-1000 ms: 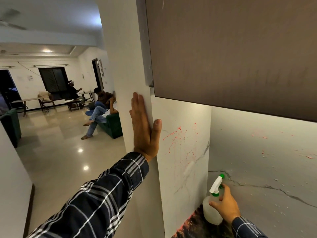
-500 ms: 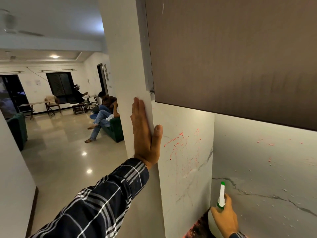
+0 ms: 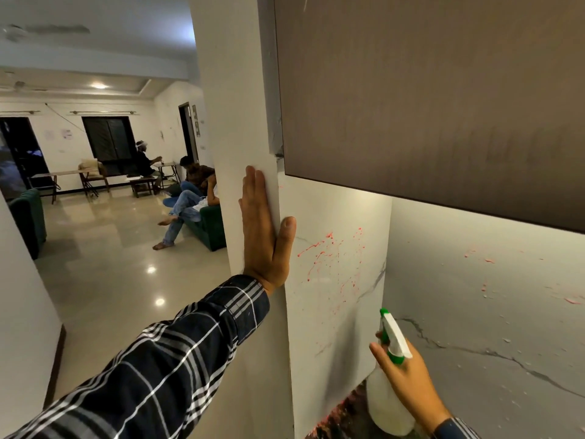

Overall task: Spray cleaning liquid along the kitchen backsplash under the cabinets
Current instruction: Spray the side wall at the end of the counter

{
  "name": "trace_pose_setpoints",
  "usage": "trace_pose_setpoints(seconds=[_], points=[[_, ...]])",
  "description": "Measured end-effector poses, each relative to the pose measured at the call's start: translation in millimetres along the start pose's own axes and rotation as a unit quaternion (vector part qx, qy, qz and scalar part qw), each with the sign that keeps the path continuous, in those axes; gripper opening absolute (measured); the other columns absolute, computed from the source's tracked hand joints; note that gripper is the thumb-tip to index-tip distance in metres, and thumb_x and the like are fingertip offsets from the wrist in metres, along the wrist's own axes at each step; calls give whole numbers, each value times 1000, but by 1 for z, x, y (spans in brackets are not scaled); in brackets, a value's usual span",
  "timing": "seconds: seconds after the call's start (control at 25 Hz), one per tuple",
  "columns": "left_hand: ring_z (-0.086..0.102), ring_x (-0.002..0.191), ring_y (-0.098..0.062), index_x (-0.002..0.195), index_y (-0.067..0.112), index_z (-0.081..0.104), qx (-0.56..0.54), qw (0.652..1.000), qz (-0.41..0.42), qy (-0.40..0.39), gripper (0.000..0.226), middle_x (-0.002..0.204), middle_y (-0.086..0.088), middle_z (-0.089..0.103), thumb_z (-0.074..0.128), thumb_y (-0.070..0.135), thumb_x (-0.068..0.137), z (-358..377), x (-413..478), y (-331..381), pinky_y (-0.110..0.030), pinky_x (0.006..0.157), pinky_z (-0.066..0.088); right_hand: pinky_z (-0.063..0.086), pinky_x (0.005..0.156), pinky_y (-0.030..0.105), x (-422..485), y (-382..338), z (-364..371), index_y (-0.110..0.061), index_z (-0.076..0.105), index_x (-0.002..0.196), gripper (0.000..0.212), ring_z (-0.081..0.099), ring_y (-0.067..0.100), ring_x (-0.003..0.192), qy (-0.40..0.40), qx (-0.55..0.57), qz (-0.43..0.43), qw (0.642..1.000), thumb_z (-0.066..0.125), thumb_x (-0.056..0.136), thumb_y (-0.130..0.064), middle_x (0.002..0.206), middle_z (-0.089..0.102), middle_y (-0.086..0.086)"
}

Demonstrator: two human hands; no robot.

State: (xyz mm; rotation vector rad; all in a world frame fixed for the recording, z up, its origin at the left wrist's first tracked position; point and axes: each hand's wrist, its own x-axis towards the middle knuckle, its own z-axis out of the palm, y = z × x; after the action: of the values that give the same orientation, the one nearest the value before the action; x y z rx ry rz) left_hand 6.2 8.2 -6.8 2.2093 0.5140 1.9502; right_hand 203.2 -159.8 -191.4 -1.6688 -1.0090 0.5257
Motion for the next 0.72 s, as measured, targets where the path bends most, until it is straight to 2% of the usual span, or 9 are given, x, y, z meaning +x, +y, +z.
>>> trace_pose_setpoints(seconds=[0.08,0.2,0.36,0.48,0.56,0.64,0.72], points=[[7,161,-30,164,17,2,5,1000,-1,-2,82,174,-11,3,25,67,104,-1,1,1,-71,123,14,54,76,26,-8,-38,-6,-36,53,123,44,64,10,92,-11,-2,-72,997,66,83,-50,112,63,-7],[7,161,-31,164,17,1,12,1000,-1,-7,81,174,-11,2,24,67,104,-2,0,1,-71,123,14,54,63,16,-18,-89,-7,-27,49,133,49,66,3,74,-50,18,-132,990,63,89,-42,107,66,-5],[9,161,-32,163,19,0,9,1000,-11,-8,80,174,-13,3,18,70,103,-2,0,-1,-71,122,17,53,63,15,-28,-123,6,-23,46,142,57,67,5,72,-96,39,-143,984,61,91,-45,106,67,-8],[9,161,-32,163,20,0,12,1000,-12,-10,79,174,-12,4,17,70,103,-2,1,0,-71,122,18,51,60,11,-29,-135,15,-35,38,138,53,67,11,76,-80,36,-143,986,61,91,-49,101,64,-9],[9,161,-31,163,21,0,13,1000,-12,-8,78,174,-12,4,17,69,104,-2,1,0,-71,122,19,50,59,10,-29,-141,18,-37,36,140,57,67,11,77,-80,33,-136,987,60,90,-52,106,63,-15],[10,161,-31,162,21,1,13,1000,-12,-5,78,174,-12,6,17,70,104,-1,0,0,-71,122,19,52,62,12,-30,-145,19,-34,47,133,50,67,10,76,-83,35,-150,985,61,89,-51,105,64,-15],[10,161,-31,162,20,1,17,1000,-13,-5,78,174,-12,6,17,69,104,-1,1,0,-71,122,19,53,62,13,-31,-147,19,-41,52,109,23,65,11,71,-70,44,-166,983,63,90,-47,92,66,-7]])
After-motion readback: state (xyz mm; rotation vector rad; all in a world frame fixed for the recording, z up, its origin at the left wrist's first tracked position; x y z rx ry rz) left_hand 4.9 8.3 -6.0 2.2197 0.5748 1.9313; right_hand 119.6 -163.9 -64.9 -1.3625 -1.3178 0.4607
